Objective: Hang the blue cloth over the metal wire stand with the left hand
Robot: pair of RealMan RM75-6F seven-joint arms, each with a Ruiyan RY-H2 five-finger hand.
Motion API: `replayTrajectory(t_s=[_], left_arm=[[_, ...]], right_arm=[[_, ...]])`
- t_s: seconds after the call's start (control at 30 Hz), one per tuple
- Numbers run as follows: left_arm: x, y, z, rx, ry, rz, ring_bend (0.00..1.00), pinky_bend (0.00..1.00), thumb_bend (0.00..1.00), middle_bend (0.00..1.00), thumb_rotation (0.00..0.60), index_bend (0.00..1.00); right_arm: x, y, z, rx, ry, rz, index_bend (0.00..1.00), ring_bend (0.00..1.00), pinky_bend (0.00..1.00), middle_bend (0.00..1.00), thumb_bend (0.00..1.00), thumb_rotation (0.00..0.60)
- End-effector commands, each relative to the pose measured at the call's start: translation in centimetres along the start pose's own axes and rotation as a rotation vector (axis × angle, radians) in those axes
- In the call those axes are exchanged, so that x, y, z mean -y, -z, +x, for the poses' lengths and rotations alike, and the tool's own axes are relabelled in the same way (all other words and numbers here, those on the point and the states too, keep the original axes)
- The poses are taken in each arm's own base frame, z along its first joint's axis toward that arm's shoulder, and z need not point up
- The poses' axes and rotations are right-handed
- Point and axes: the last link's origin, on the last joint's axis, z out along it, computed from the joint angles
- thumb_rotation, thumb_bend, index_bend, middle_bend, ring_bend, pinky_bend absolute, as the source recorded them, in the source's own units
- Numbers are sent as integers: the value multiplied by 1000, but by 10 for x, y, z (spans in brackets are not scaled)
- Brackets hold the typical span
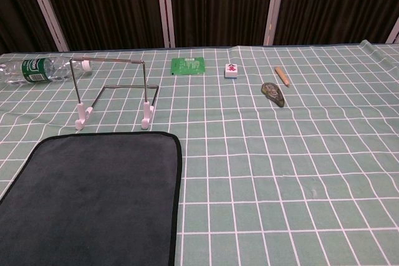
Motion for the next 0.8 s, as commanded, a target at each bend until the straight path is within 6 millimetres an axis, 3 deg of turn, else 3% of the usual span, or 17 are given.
replayTrajectory(t_s=[0.03,0.33,0.5,0.8], left_arm=[[0,0,0,-1,-2,-2,0,0,0,0,600,0],[-12,-5,-10,22,-9,-76,0,0,0,0,600,0],[-55,-28,-22,63,-14,-294,0,0,0,0,600,0],[-120,-52,-36,104,-112,-541,0,0,0,0,600,0]], right_arm=[[0,0,0,4,1,-2,0,0,0,0,0,600],[1,0,0,12,0,-7,0,0,0,0,0,600],[-1,-4,-1,19,10,-28,0,0,0,0,0,600],[-4,-7,-2,23,24,-53,0,0,0,0,0,600]])
